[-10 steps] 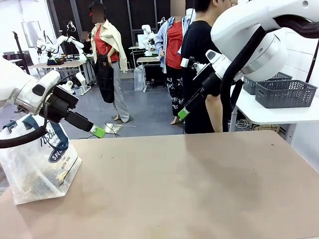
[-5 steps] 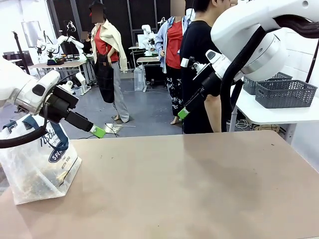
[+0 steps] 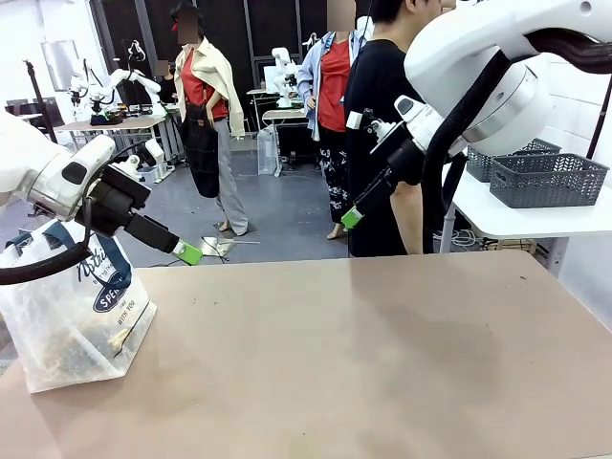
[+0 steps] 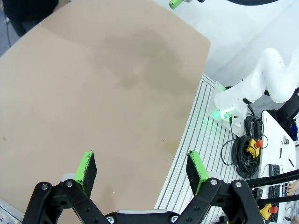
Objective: Transfer purchased items from the store into the shopping bag.
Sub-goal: Move the Reusable shopping bag to the right side of the table.
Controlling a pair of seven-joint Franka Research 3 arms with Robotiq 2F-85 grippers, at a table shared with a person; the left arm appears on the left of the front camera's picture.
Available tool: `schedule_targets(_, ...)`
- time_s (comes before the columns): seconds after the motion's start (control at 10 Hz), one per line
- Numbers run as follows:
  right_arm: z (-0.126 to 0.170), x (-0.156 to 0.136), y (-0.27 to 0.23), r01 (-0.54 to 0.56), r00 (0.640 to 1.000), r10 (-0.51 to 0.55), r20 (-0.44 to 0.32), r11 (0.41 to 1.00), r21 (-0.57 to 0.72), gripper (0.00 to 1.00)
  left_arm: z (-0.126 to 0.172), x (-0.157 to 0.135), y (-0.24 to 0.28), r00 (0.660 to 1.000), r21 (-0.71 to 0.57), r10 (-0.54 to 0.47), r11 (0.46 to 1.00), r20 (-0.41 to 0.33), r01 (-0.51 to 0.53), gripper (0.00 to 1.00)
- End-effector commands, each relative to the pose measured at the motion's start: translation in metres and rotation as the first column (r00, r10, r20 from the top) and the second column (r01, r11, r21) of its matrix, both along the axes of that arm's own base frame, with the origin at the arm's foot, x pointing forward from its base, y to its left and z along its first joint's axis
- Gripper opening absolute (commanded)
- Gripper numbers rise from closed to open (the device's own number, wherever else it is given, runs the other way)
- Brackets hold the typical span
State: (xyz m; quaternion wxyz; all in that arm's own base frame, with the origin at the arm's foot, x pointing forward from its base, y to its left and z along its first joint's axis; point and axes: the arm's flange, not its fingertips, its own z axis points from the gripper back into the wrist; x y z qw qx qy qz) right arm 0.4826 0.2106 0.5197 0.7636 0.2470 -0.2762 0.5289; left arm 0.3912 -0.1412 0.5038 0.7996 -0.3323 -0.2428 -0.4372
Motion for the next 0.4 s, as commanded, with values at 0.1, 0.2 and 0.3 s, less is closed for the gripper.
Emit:
schedule_targets(0.1, -0.0003, -0.0003, -0.0004, 0.001, 1.0, -0.001, -0.008, 1.0, 0.002, 1.0, 0.0, -0.0009, -0.0001, 1.0, -0.024, -0.005, 1.0, 0.002, 0.005, 1.0)
schedule_targets(0.2, -0.0003, -0.0003, -0.0004, 0.001, 1.0, -0.001, -0.008, 1.0, 0.002, 1.0, 0.0, -0.0009, -0.0001, 1.0, -0.024, -0.005, 1.0, 0.002, 0.005, 1.0)
schedule_targets(0.3, -0.0003, -0.0003, -0.0004, 0.001, 1.0, -0.001, -0.008, 1.0, 0.002, 1.0, 0.0, -0.0009, -0.0001, 1.0, -0.024, -0.005, 1.0, 0.002, 0.005, 1.0)
